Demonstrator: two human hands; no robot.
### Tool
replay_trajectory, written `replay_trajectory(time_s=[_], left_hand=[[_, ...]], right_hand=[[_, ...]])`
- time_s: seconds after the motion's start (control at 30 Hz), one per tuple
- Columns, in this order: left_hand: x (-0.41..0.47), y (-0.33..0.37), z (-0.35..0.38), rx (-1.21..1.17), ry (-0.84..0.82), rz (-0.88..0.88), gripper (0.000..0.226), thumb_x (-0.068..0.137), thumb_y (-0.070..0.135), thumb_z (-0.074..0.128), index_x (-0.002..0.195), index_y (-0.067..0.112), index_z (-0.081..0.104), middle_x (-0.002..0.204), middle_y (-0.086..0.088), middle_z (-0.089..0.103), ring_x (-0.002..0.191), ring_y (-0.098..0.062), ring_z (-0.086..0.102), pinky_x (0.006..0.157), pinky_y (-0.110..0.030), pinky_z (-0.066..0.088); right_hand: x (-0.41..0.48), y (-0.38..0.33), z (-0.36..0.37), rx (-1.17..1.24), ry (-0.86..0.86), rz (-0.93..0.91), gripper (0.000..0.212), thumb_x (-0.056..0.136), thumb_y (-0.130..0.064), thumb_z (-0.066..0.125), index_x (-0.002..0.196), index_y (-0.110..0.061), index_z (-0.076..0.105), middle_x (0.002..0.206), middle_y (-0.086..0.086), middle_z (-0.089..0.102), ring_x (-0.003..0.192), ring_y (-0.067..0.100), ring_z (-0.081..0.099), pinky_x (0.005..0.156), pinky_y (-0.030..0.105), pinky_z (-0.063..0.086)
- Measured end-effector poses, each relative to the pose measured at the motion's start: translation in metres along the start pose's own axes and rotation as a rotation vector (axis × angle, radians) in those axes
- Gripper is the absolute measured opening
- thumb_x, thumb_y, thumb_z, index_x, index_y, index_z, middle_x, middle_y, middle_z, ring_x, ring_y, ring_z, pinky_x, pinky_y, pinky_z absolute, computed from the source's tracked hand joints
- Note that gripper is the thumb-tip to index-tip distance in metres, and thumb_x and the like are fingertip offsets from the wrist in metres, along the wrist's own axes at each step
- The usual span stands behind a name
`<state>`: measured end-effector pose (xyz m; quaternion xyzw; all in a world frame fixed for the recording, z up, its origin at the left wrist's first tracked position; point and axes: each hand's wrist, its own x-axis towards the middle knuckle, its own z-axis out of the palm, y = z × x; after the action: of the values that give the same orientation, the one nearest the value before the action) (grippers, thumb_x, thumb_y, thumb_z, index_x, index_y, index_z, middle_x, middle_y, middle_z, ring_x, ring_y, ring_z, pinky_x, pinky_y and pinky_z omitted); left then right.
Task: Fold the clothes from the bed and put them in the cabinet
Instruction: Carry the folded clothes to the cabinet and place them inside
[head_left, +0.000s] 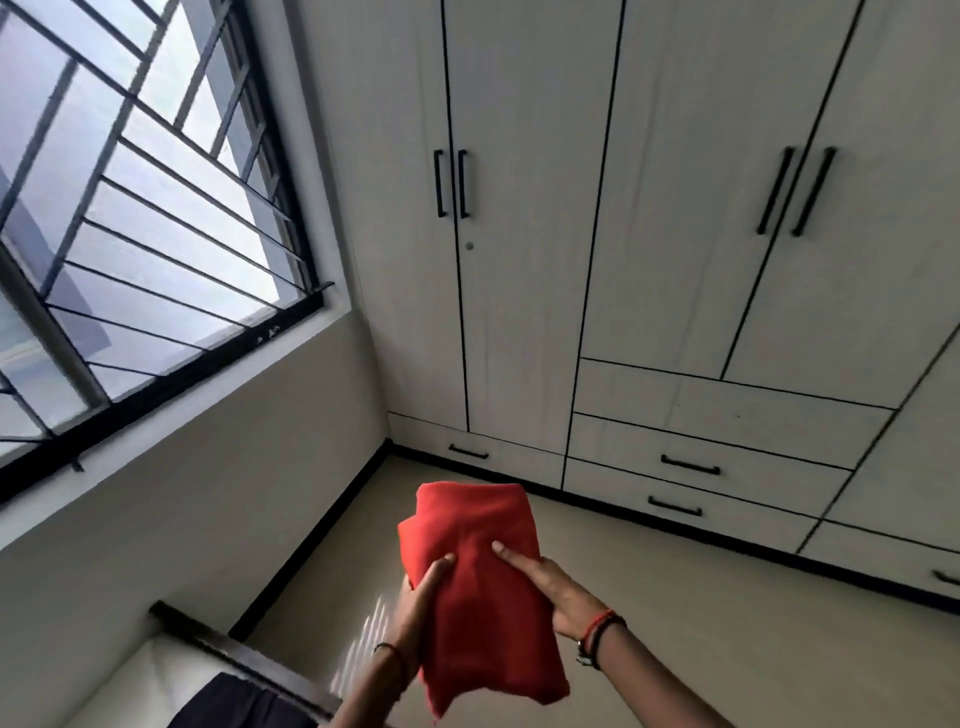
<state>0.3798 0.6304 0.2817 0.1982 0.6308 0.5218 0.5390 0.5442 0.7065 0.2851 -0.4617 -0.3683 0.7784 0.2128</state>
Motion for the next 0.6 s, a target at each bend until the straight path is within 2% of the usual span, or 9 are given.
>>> replay_trajectory(time_s=[0.1, 0.13, 0.27, 0.3, 0.33, 0.4, 0.43, 0.53, 0.6], left_hand=[[0.015, 0.002, 0.032, 0.013, -0.072, 0.012, 0.067, 0.053, 0.055, 0.078, 0.109, 0.024, 0.059, 0.097, -0.004, 0.074, 0.09, -0.023, 0.07, 0.089, -0.045, 0.053], [0.022, 0.003, 0.046, 0.026, -0.094, 0.003, 0.07, 0.051, 0.056, 0.078, 0.111, 0.024, 0.058, 0.099, -0.005, 0.073, 0.091, -0.023, 0.07, 0.09, -0.045, 0.053], [0.052, 0.004, 0.096, 0.055, -0.172, -0.014, 0.08, 0.048, 0.058, 0.081, 0.117, 0.025, 0.057, 0.102, -0.006, 0.073, 0.094, -0.024, 0.07, 0.091, -0.046, 0.052], [0.06, 0.004, 0.115, 0.06, -0.188, -0.028, 0.081, 0.049, 0.057, 0.082, 0.118, 0.024, 0.057, 0.102, -0.007, 0.073, 0.094, -0.025, 0.07, 0.091, -0.047, 0.052], [0.065, 0.004, 0.129, 0.058, -0.204, -0.036, 0.08, 0.05, 0.055, 0.081, 0.119, 0.022, 0.057, 0.103, -0.008, 0.072, 0.095, -0.027, 0.069, 0.091, -0.047, 0.052], [0.077, 0.006, 0.162, 0.046, -0.233, -0.034, 0.078, 0.052, 0.052, 0.08, 0.12, 0.019, 0.057, 0.103, -0.011, 0.072, 0.096, -0.029, 0.069, 0.09, -0.048, 0.052], [0.084, 0.006, 0.177, 0.046, -0.249, -0.043, 0.079, 0.052, 0.051, 0.079, 0.12, 0.018, 0.058, 0.104, -0.012, 0.072, 0.097, -0.029, 0.068, 0.09, -0.047, 0.053], [0.11, 0.004, 0.24, 0.031, -0.3, -0.112, 0.082, 0.052, 0.054, 0.08, 0.121, 0.017, 0.058, 0.107, -0.014, 0.071, 0.099, -0.03, 0.068, 0.091, -0.045, 0.052], [0.125, 0.002, 0.265, 0.025, -0.306, -0.131, 0.085, 0.052, 0.056, 0.082, 0.123, 0.018, 0.056, 0.109, -0.013, 0.07, 0.101, -0.03, 0.067, 0.09, -0.044, 0.052]], right_hand=[[-0.007, -0.015, -0.036, 0.02, 0.04, 0.008, 0.055, 0.072, -0.043, 0.076, 0.114, -0.009, 0.066, 0.105, 0.01, 0.072, 0.098, 0.022, 0.069, 0.077, 0.03, 0.056], [-0.008, -0.02, -0.053, 0.028, 0.056, 0.006, 0.058, 0.071, -0.046, 0.077, 0.114, -0.009, 0.066, 0.106, 0.009, 0.072, 0.099, 0.021, 0.069, 0.077, 0.029, 0.056], [-0.007, -0.038, -0.114, 0.007, 0.107, 0.0, 0.078, 0.057, -0.068, 0.076, 0.115, -0.017, 0.066, 0.11, 0.002, 0.071, 0.105, 0.017, 0.066, 0.097, 0.035, 0.05], [-0.005, -0.042, -0.135, 0.013, 0.119, -0.001, 0.077, 0.061, -0.072, 0.071, 0.116, -0.018, 0.067, 0.109, 0.001, 0.071, 0.103, 0.017, 0.067, 0.094, 0.034, 0.051], [-0.006, -0.048, -0.149, 0.024, 0.134, -0.001, 0.073, 0.067, -0.073, 0.065, 0.115, -0.018, 0.068, 0.103, 0.0, 0.071, 0.095, 0.016, 0.067, 0.085, 0.031, 0.053], [-0.008, -0.063, -0.18, 0.062, 0.16, -0.013, 0.071, 0.072, -0.075, 0.056, 0.113, -0.018, 0.07, 0.088, 0.001, 0.066, 0.076, 0.015, 0.062, 0.064, 0.025, 0.048], [-0.008, -0.068, -0.195, 0.086, 0.162, -0.024, 0.07, 0.074, -0.075, 0.054, 0.112, -0.019, 0.071, 0.085, 0.001, 0.064, 0.073, 0.014, 0.059, 0.06, 0.024, 0.046], [-0.002, -0.093, -0.259, 0.151, 0.164, -0.089, 0.067, 0.077, -0.073, 0.051, 0.113, -0.02, 0.07, 0.089, 0.005, 0.062, 0.08, 0.017, 0.058, 0.069, 0.027, 0.048], [0.002, -0.103, -0.286, 0.188, 0.188, -0.104, 0.068, 0.077, -0.073, 0.052, 0.114, -0.018, 0.069, 0.087, 0.006, 0.063, 0.077, 0.018, 0.058, 0.068, 0.029, 0.046]])
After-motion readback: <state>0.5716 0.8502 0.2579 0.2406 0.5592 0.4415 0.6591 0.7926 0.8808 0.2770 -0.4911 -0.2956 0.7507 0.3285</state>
